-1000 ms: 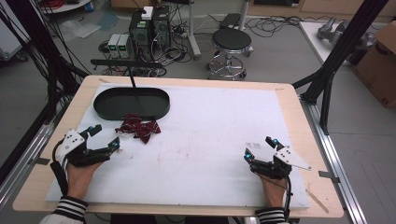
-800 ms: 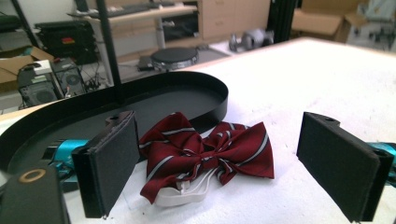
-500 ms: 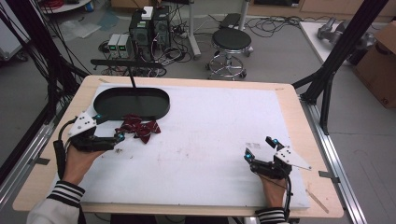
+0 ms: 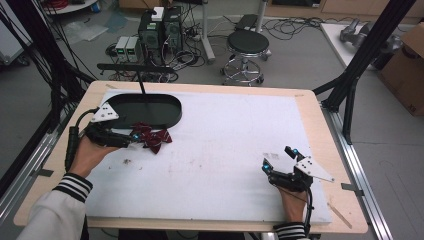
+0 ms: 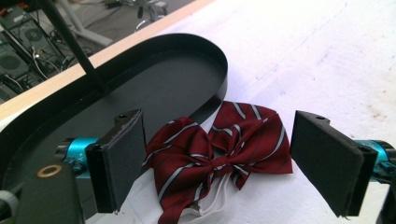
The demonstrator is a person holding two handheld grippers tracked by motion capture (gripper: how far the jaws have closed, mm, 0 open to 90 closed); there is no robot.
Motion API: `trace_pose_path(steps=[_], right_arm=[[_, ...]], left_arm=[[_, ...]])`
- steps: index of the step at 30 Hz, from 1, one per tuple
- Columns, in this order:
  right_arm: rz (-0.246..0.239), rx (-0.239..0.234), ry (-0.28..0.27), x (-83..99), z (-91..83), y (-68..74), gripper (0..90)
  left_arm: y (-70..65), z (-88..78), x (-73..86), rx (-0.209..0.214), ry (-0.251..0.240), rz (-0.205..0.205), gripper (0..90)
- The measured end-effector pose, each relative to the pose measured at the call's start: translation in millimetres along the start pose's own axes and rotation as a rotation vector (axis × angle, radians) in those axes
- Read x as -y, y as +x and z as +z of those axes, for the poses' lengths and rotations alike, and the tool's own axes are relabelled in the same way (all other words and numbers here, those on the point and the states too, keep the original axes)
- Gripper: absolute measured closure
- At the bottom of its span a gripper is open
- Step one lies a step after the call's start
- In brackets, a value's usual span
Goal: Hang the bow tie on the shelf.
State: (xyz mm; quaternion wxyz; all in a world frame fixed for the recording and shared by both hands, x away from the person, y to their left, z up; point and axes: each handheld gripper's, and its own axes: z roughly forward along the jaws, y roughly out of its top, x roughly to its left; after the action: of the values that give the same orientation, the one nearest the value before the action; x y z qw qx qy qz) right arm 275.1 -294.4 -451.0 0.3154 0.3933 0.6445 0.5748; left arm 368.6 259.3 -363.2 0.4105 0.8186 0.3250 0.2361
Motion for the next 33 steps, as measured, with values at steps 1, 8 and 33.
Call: trace_pose_path(steps=[1,8,33], right_arm=[[0.000,0.000,0.000,0.0,0.0,0.1,6.3],[-0.007,0.001,-0.004,0.0,0.2,-0.7,6.3],[0.007,0.009,-0.003,0.0,-0.2,-0.5,6.3]], left_arm=[[0.7,2.0,-0.7,0.001,0.011,0.005,19.8],[3.7,13.5,-2.5,0.017,0.063,0.027,24.3],[11.9,48.3,-0.8,0.126,0.207,0.141,37.4]])
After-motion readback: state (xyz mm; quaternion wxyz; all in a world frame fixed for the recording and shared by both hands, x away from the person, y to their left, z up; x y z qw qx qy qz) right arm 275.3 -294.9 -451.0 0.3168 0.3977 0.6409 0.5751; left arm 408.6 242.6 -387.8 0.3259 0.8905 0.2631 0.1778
